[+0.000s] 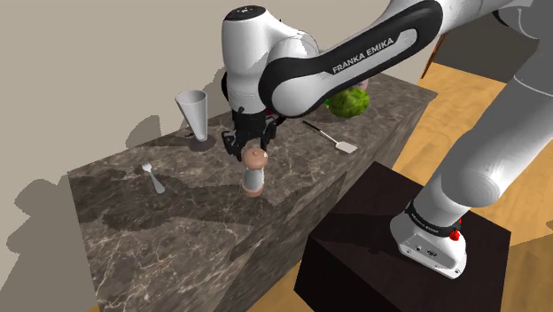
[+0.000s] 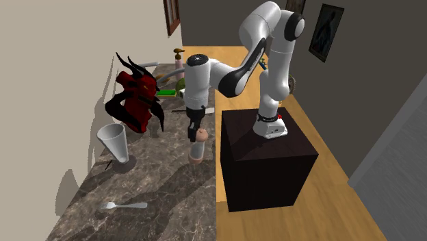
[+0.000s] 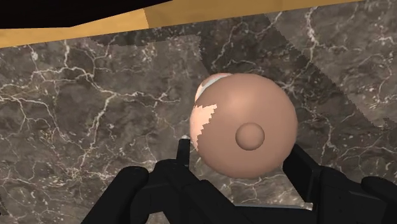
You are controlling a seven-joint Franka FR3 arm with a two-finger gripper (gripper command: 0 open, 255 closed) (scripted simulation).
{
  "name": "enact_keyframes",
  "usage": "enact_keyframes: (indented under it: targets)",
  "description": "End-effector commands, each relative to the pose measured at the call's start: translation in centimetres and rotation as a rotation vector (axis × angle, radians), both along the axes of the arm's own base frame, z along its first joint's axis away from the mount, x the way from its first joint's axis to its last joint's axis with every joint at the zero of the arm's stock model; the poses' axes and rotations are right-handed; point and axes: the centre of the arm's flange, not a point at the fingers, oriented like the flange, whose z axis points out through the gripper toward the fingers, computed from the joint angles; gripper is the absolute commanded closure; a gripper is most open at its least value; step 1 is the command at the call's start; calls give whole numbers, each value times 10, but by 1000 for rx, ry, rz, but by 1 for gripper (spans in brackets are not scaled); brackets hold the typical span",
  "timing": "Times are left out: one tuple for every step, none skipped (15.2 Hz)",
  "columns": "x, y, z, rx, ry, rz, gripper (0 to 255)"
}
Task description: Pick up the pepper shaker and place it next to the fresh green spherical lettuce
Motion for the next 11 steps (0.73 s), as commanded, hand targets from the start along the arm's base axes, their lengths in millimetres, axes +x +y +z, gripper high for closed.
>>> enact_keyframes:
  targets:
    - [-1,0,10,0,0,0,255]
    - [-1,0,15,0,0,0,255]
    - [-1,0,21,0,0,0,255]
    - [-1,0,26,0,0,0,255]
    - [-1,0,31,0,0,0,255]
    - [-1,0,36,0,0,0,255]
    - [-1,0,42,0,0,0,255]
    - [-1,0,47,0,0,0,255]
    - [-1,0,52,0,0,0,255]
    - [-1,0,58,0,0,0,255]
    - [-1,0,63,0,0,0,255]
